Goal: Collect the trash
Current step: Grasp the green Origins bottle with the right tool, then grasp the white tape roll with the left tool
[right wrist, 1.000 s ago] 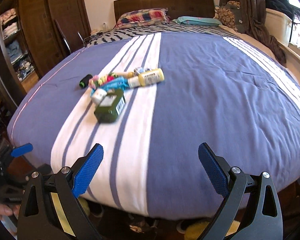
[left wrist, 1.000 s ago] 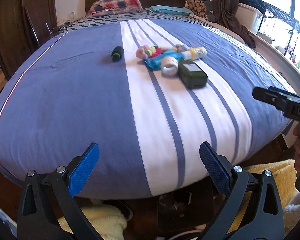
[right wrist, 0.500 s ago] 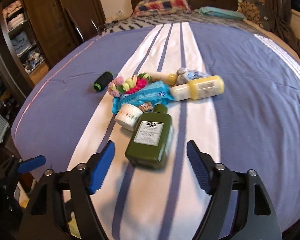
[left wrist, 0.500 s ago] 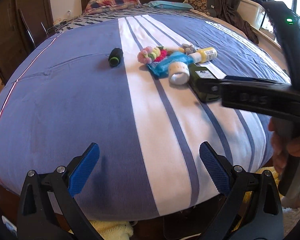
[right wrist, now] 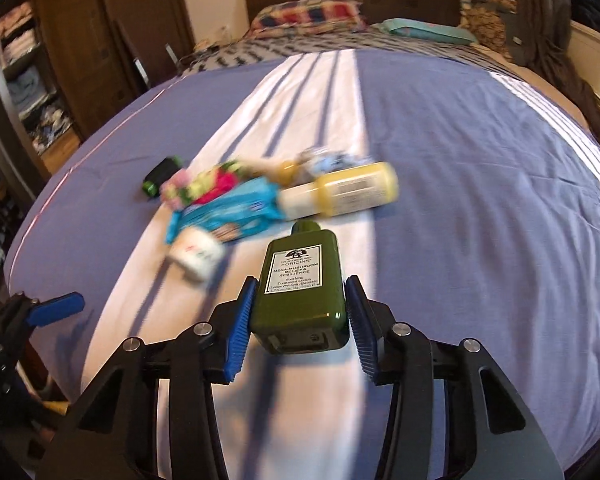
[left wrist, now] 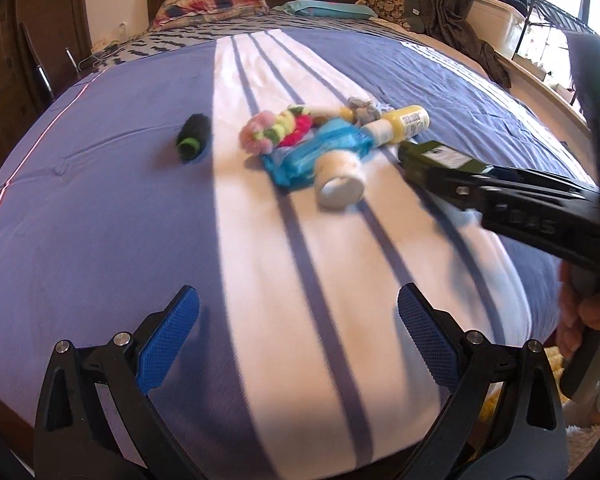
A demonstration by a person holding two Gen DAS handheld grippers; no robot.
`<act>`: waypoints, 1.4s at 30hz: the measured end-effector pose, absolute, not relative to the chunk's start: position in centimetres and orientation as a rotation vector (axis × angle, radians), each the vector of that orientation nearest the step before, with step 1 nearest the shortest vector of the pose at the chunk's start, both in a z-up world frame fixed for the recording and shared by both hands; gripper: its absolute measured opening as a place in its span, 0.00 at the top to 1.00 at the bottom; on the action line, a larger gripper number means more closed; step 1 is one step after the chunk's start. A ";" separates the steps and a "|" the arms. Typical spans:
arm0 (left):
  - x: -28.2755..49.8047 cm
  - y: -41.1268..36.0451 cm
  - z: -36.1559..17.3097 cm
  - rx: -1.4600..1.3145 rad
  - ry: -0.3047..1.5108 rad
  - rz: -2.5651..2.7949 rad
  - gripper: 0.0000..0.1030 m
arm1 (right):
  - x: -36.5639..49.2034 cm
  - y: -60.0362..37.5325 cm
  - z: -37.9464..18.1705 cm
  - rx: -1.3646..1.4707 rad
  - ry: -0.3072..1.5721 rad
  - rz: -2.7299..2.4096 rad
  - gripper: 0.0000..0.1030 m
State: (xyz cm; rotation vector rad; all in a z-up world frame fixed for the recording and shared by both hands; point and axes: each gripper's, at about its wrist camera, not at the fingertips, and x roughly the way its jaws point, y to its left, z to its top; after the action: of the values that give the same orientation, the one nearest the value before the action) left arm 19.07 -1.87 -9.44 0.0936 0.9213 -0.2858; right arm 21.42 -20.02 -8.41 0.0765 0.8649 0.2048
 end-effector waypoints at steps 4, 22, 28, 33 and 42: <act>21.0 -3.1 -9.7 0.091 0.915 -0.306 0.21 | 20.7 -22.5 -7.9 0.088 0.846 0.180 0.56; 24.9 -6.3 -9.7 0.101 0.909 -0.343 0.70 | 19.5 -24.6 -9.2 0.089 0.856 0.169 0.57; 21.1 -5.9 -8.7 0.118 0.888 -0.340 0.70 | 17.5 -24.0 -8.1 0.069 0.830 0.177 0.57; 16.8 -5.3 -7.5 0.134 0.857 -0.342 0.70 | 14.9 -23.4 -6.5 0.058 0.796 0.188 0.57; 10.4 -4.3 -5.2 0.114 0.796 -0.345 0.70 | 9.5 -22.9 -4.5 0.044 0.745 0.197 0.57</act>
State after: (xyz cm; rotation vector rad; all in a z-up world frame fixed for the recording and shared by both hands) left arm 10.43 -4.27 -5.23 0.1141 0.7964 -0.3447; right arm 9.46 -22.90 -4.53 0.0442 0.7454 0.1972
